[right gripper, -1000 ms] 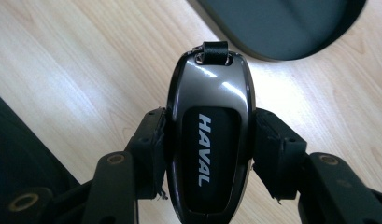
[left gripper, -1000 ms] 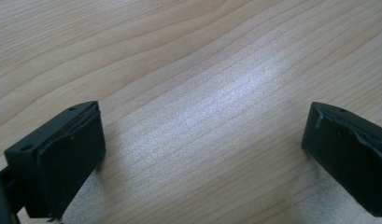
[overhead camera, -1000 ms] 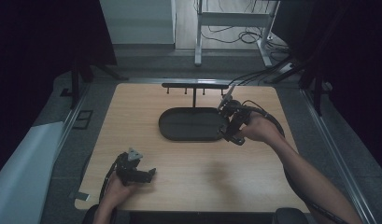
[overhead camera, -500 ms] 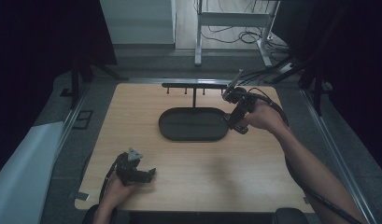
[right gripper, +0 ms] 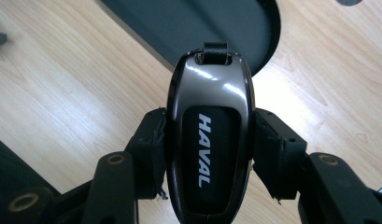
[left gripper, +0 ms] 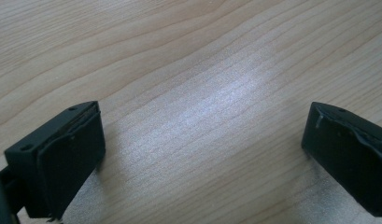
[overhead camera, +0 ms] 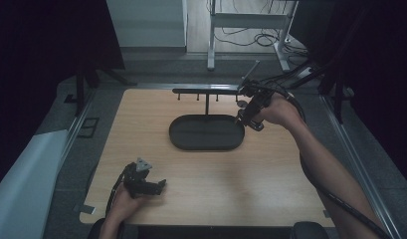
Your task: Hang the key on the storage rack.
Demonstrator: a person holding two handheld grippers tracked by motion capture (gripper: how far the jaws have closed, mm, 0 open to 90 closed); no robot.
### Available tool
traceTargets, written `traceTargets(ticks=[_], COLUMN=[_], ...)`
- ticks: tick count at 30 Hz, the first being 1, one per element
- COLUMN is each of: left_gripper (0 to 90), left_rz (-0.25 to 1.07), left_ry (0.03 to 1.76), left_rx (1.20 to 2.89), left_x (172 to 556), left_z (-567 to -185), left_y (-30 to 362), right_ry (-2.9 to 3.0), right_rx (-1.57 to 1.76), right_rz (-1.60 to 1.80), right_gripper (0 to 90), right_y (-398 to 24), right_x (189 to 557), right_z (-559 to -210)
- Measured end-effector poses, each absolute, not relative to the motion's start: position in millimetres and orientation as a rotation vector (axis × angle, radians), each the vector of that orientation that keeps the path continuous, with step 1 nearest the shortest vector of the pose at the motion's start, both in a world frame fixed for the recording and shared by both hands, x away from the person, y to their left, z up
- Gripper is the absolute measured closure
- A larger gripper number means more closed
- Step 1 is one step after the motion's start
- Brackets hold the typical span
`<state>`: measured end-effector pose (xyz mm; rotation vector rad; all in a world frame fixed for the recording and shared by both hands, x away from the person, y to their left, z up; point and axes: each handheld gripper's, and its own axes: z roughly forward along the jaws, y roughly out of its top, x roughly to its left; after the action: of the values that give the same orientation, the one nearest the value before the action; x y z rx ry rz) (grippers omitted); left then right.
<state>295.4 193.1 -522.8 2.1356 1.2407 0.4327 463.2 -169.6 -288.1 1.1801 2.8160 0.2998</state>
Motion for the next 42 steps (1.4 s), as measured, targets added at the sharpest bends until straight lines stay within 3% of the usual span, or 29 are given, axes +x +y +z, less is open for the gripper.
traceTargets(ticks=[24, 42], left_gripper=[0.0, 0.0], left_rz=[0.431, 0.432], left_ry=[1.243, 1.243], left_rx=[2.134, 2.136], left_x=[295.2, 295.3], left_z=[-522.9, -522.9], left_y=[192.9, 193.0], right_ry=[2.72, 2.652], right_rx=[1.259, 1.314], right_rz=[0.303, 0.316], right_gripper=[48.5, 48.5], right_y=[-162.4, -160.7], right_x=[498.9, 515.0], right_z=[-258.5, -256.6])
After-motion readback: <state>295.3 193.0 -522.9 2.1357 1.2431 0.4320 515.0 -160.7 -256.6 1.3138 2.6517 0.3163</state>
